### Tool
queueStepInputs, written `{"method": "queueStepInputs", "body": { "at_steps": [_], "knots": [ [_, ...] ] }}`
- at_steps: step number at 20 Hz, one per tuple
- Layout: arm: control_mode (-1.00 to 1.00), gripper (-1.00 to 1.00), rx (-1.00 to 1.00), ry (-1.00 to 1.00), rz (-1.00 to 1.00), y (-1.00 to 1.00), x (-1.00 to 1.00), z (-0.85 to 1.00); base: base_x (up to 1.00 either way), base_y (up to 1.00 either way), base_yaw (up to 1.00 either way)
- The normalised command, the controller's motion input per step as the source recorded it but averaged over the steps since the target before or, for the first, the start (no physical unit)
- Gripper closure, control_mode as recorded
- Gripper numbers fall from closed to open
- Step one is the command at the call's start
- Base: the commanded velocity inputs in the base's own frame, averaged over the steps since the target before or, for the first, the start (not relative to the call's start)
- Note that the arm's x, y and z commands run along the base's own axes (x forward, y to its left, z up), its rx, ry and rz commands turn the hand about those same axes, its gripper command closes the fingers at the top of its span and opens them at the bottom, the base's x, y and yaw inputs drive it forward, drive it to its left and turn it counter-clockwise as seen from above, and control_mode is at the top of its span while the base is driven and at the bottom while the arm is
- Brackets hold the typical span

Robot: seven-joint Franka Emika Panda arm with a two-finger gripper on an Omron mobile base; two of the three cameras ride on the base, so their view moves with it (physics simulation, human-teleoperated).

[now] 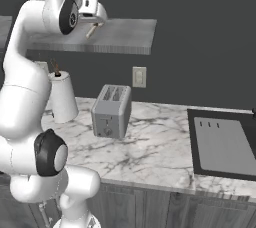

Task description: Pick up the dish brush and dish brush from the sink, and place them back in the shelves.

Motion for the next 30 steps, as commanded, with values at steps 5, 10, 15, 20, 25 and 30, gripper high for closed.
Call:
{"method": "queueStepInputs", "body": {
  "at_steps": [5, 10, 15, 20, 25, 30],
  "knots": [
    [-1.0, -1.0, 0.0, 0.0, 0.0, 0.0, -1.0, -0.32, 0.0, 0.0, 0.0],
    [-1.0, -1.0, 0.0, 0.0, 0.0, -0.03, -1.0, -0.34, 0.0, 0.0, 0.0],
    [-1.0, -1.0, 0.0, 0.0, 0.0, 0.0, -1.0, -0.25, 0.0, 0.0, 0.0],
    [-1.0, -1.0, 0.0, 0.0, 0.0, 0.0, -1.0, -0.22, 0.0, 0.0, 0.0],
    [-1.0, -1.0, 0.0, 0.03, 0.0, 0.0, -0.95, -0.27, 0.0, 0.0, 0.0],
    [-1.0, -1.0, 0.0, 0.21, 0.0, 0.0, -0.59, -0.07, 0.0, 0.0, 0.0]
  ]
}}
